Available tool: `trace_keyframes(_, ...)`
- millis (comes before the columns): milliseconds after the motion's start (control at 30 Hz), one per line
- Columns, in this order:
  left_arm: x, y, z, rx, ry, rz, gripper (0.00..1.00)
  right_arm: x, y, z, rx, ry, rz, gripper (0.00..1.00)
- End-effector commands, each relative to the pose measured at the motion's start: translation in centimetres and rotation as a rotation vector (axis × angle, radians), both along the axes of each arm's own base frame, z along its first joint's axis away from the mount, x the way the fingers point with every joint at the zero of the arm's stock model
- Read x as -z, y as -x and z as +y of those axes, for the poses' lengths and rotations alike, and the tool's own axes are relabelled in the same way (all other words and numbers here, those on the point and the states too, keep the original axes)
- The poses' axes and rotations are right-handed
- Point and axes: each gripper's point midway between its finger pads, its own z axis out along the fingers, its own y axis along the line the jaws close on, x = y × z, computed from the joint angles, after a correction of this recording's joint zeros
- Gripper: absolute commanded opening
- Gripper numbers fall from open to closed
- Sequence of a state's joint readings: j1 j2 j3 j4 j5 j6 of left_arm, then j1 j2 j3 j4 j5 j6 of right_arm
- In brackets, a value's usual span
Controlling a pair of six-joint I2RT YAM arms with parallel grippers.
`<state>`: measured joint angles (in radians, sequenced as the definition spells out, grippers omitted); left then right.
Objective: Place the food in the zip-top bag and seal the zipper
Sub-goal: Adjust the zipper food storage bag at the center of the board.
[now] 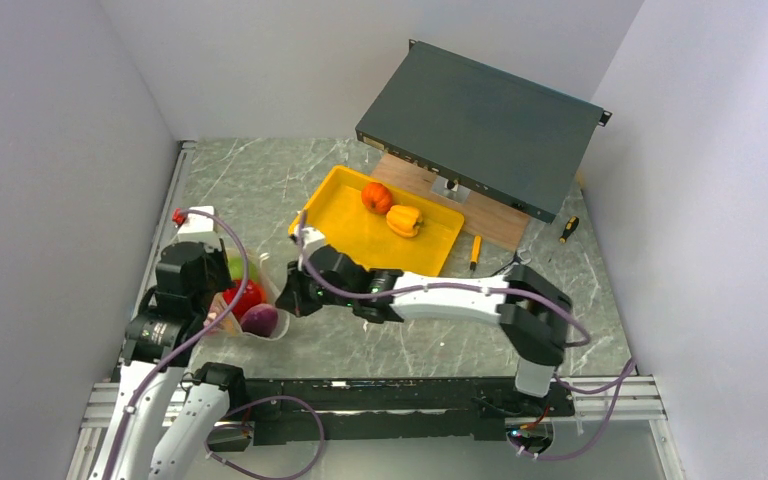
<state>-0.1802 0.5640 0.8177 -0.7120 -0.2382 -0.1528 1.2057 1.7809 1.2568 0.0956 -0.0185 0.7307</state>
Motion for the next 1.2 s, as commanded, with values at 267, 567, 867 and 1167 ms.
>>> trace_keyframes(267, -7.9, 6.6, -14.6, 0.692, 0.593, 0.121, 0.0, -11.6, 2.0, -6.6, 0.312, -0.395, 0.386, 0.0)
trace_keyframes(567, 0.9, 5.1, -15.9, 0.624, 0.552, 0.385, 0.0, -8.0, 0.4, -9.3, 0.473, -0.406, 0.414, 0.0)
trace_keyframes(867, -4.4, 5.5, -17.6, 0.78, 0.59, 0.235, 0.08, -12.8, 0.3, -11.5, 0.517, -0.525, 0.379, 0.0)
trace_keyframes(1167, -1.1, 5.5, -18.4, 0.806, 0.592, 0.298, 0.19, -7.6, -0.3, -8.9, 0.541, -0.456, 0.462, 0.0)
